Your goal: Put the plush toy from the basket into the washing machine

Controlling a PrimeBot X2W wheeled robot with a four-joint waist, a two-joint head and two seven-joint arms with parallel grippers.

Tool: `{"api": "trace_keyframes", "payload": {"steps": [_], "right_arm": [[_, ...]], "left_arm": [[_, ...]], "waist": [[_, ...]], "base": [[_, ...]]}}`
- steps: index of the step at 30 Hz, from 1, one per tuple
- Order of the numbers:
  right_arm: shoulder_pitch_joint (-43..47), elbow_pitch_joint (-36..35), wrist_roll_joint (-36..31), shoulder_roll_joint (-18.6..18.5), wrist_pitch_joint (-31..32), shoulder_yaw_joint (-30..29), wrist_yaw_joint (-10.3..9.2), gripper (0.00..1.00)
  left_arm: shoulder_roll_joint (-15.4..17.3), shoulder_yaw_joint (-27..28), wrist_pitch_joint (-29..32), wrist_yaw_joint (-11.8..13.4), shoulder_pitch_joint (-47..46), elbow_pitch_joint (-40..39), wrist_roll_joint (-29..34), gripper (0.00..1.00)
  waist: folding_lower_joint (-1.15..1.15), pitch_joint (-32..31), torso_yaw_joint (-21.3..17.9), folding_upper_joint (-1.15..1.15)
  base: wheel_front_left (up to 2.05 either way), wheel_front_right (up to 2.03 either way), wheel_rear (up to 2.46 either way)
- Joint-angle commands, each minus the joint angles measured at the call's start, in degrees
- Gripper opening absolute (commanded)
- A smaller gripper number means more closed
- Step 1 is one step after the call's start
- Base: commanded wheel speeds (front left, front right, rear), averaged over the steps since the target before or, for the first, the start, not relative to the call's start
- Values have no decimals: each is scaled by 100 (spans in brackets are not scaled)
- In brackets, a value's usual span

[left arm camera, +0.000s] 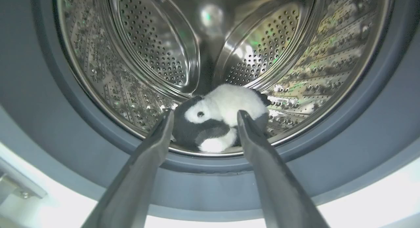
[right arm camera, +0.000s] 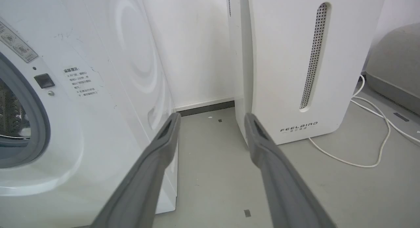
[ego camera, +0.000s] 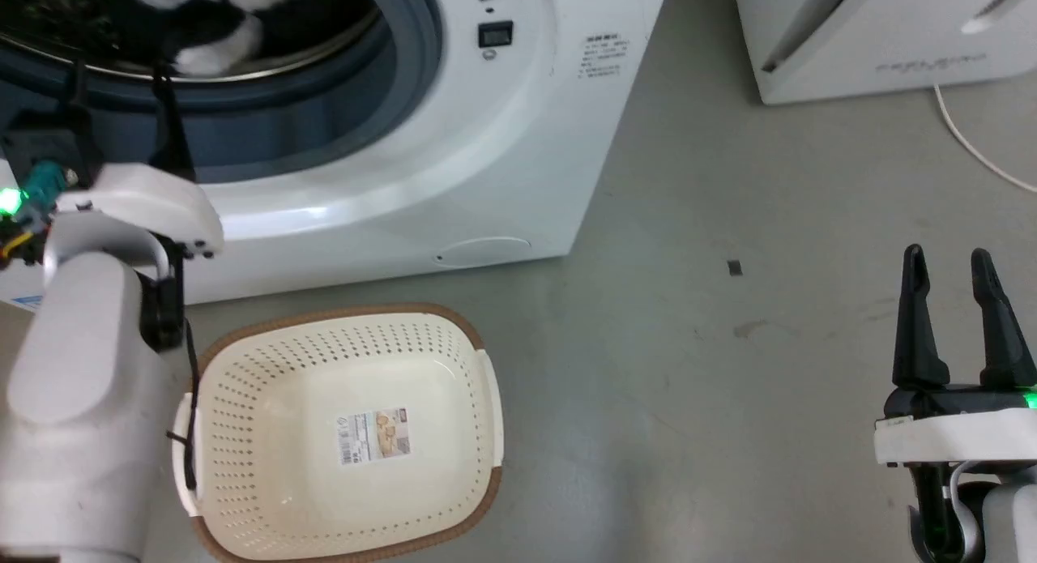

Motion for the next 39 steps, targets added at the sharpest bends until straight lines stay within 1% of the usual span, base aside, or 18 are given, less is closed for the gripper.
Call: {"api": "trace_keyframes", "payload": {"steps": [1, 3, 7, 12, 15, 21, 24, 29, 35, 38, 39], "right_arm": [[75, 2, -48, -6, -26, -4, -5, 100], [126, -1, -83, -6, -26, -10, -5, 100], [277, 7, -144, -6, -26, -9, -5, 100], [596, 65, -222, -6, -26, -49, -5, 100], [756, 75, -268, -6, -26, -37, -5, 100], [981, 77, -336, -6, -26, 4, -5, 100], [1076, 73, -372, -6, -26, 67, -5, 100], [1263, 73, -428, -6, -26, 120, -5, 100], [1406, 74, -445, -6, -26, 116, -5, 100], [1432, 82, -438, -6, -26, 114, -5, 100], [1350, 70, -418, 0, 2, 116, -1, 0]], "left_arm": [[-68, 81, -32, 22, 246, -255, 68, 100], [-178, 229, -32, 6, 548, -677, 130, 100], [-398, 460, -32, -124, 1210, -1338, 315, 100], [-710, 622, -32, -290, 2055, -1969, 608, 100], [-871, 721, -32, -431, 2495, -2235, 717, 100], [-1162, 816, -32, -808, 3224, -2640, 894, 100], [-1263, 780, -32, -916, 3554, -2733, 1053, 100], [-1442, 851, -32, -966, 4014, -2887, 1152, 100], [-1612, 1075, -32, -783, 4313, -3039, 1226, 100], [-1650, 1127, -32, -759, 4362, -3044, 1225, 100], [-1653, 1130, 1, -761, 4313, -3024, 1212, 0]], "waist": [[0, -212, 171, 0], [0, -345, 258, 0], [0, -645, 416, 0], [0, -1134, 644, 0], [0, -1363, 754, 0], [0, -1694, 937, 0], [0, -1824, 1011, 0], [0, -2048, 1164, 0], [0, -2176, 1314, 0], [0, -2207, 1350, 0], [0, -2196, 1338, 0]], "base": [[0, 0, 0], [0, 0, 0], [0, 0, 0], [0, 0, 0], [0, 0, 0], [0, 0, 0], [0, 0, 0], [0, 0, 0], [0, 0, 0], [0, 0, 0], [0, 0, 0]]}}
